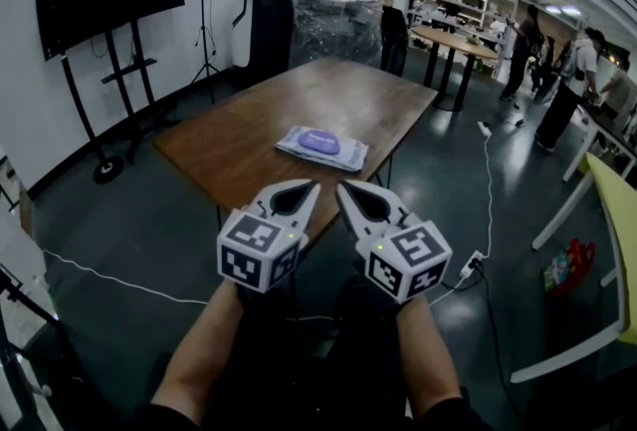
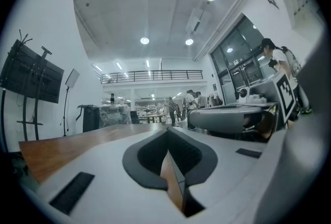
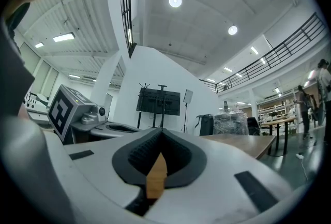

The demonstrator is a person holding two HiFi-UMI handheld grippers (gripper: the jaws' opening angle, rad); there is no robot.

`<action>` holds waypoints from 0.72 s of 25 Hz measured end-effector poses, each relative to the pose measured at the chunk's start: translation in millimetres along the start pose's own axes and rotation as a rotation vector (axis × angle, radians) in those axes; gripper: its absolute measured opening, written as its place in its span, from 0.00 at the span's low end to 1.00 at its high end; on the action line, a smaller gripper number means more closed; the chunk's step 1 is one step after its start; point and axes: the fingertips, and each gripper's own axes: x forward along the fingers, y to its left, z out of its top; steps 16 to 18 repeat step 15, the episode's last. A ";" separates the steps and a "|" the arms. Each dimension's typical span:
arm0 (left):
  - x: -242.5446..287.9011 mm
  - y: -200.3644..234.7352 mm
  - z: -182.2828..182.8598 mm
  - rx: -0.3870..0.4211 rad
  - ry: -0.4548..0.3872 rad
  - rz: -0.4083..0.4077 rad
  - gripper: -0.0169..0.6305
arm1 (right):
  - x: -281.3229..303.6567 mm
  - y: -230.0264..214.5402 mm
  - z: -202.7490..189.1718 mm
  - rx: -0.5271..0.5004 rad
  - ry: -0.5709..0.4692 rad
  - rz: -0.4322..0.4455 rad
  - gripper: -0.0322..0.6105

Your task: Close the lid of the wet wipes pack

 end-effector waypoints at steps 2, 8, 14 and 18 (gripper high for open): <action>-0.8 1.8 -0.3 -0.003 0.000 -0.001 0.03 | 2.2 0.7 0.0 0.002 -0.001 0.001 0.06; -2.7 2.1 -1.5 0.000 0.001 0.005 0.03 | 2.3 2.3 -0.4 0.006 -0.007 0.006 0.06; -4.5 4.7 -0.3 -0.004 0.005 -0.001 0.03 | 5.6 5.7 3.1 -0.004 -0.005 0.011 0.06; -4.3 4.7 0.2 -0.004 0.005 -0.002 0.03 | 5.8 5.9 3.5 -0.007 -0.004 0.011 0.06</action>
